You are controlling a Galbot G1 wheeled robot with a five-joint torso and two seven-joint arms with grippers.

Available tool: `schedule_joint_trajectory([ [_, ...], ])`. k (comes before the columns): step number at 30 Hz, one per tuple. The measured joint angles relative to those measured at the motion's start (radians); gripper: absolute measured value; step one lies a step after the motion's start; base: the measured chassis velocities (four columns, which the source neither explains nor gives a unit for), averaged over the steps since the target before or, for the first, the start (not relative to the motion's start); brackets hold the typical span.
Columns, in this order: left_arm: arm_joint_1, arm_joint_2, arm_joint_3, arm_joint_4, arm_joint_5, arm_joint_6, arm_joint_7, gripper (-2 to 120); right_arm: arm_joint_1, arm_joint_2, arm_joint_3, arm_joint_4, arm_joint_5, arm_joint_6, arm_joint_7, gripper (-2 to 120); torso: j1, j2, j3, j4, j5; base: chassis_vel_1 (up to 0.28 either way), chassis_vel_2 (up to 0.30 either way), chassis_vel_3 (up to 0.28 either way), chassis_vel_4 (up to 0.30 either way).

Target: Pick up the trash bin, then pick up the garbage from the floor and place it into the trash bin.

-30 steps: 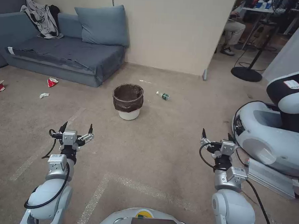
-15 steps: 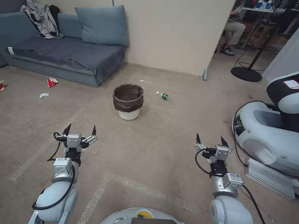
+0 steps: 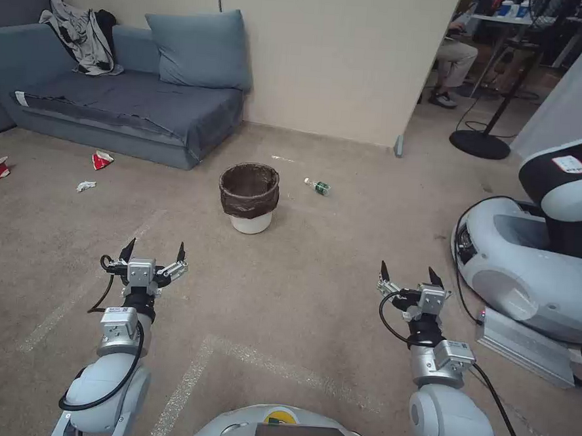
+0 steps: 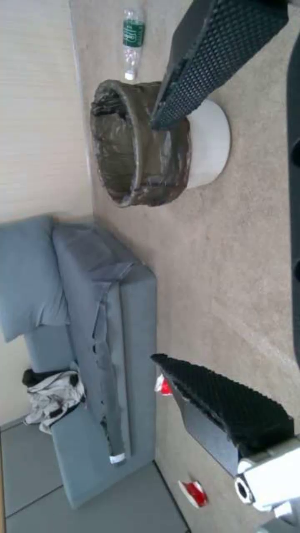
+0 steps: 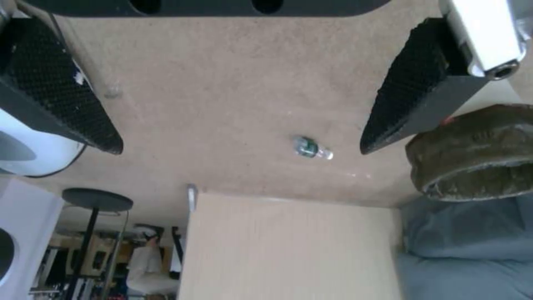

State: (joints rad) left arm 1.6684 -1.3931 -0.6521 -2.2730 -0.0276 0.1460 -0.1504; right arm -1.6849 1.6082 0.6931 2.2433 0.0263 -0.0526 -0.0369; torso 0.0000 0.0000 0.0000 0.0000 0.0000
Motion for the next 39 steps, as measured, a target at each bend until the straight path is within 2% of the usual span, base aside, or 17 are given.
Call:
schedule_joint_trajectory([
  [14,-0.003,0.001,-0.001,-0.001,-0.002,0.002,0.004,100,-0.002,0.0,-0.002,-0.001,-0.002,0.007,-0.001,100,0.0,0.0,0.0,0.0,0.0,-0.004,0.004,0.006,-0.003],
  [28,-0.003,0.0,-0.004,-0.003,-0.005,0.004,0.007,100,-0.002,0.0,-0.004,-0.008,-0.006,0.012,-0.002,100,0.0,0.0,0.0,0.0001,0.0,-0.069,0.07,0.06,-0.07],
  [39,-0.002,-0.002,-0.004,-0.007,-0.005,0.006,0.009,100,-0.004,0.0,-0.004,-0.014,-0.007,0.024,-0.002,100,0.0,0.0,0.0,0.0,0.0001,-0.136,0.119,0.135,-0.129],
])
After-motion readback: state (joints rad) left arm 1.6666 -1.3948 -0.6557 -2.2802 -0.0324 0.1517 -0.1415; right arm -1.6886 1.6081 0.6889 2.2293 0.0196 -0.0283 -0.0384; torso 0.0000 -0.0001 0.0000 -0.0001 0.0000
